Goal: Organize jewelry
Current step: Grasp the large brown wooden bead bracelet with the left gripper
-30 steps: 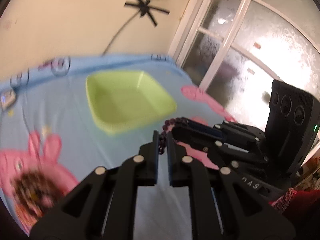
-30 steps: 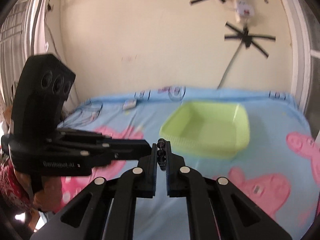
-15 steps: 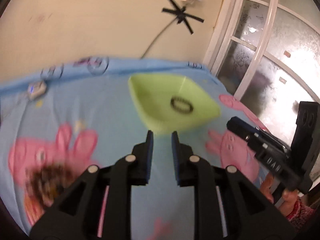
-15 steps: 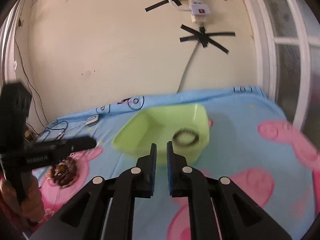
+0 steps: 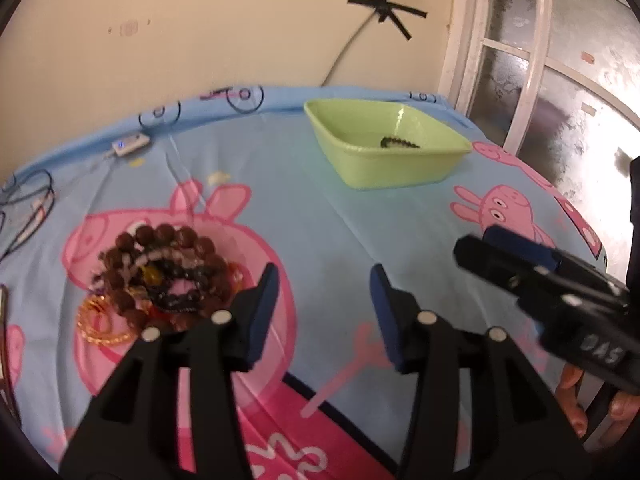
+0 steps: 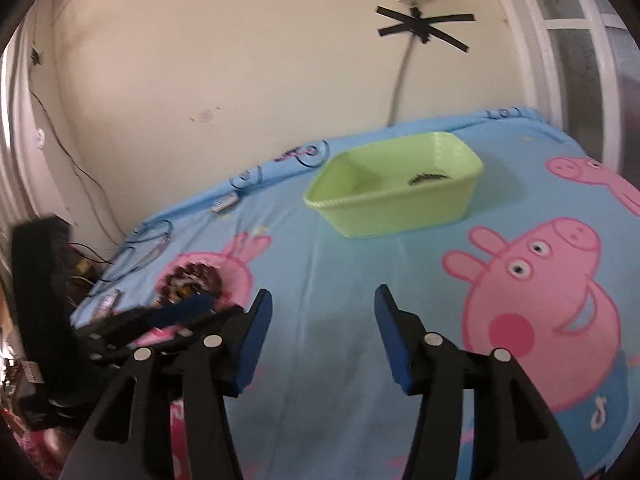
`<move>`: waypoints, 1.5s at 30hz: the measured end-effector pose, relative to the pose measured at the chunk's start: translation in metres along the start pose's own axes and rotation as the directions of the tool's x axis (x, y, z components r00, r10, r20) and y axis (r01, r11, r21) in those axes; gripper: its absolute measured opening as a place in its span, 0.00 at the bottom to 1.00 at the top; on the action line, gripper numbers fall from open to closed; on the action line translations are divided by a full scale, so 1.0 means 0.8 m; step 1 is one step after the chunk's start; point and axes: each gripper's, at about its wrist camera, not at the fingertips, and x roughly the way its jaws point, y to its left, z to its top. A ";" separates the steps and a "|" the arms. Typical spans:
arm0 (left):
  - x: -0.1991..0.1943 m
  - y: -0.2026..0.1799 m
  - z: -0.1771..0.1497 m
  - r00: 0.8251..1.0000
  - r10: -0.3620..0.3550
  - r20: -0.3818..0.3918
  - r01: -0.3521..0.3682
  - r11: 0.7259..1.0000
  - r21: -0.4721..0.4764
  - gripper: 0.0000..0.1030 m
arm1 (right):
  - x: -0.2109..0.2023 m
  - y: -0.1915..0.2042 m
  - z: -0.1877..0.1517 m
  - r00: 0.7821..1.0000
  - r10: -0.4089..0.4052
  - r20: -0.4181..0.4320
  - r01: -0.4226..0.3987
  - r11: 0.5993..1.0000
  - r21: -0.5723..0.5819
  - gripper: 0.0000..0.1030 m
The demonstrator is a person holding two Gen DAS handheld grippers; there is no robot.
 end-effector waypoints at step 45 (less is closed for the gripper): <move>-0.034 0.200 0.006 0.999 0.009 -0.044 -0.024 0.939 -0.343 0.62 | 0.163 0.111 0.051 0.892 0.263 -0.369 -0.293 0.956 -0.028 0.00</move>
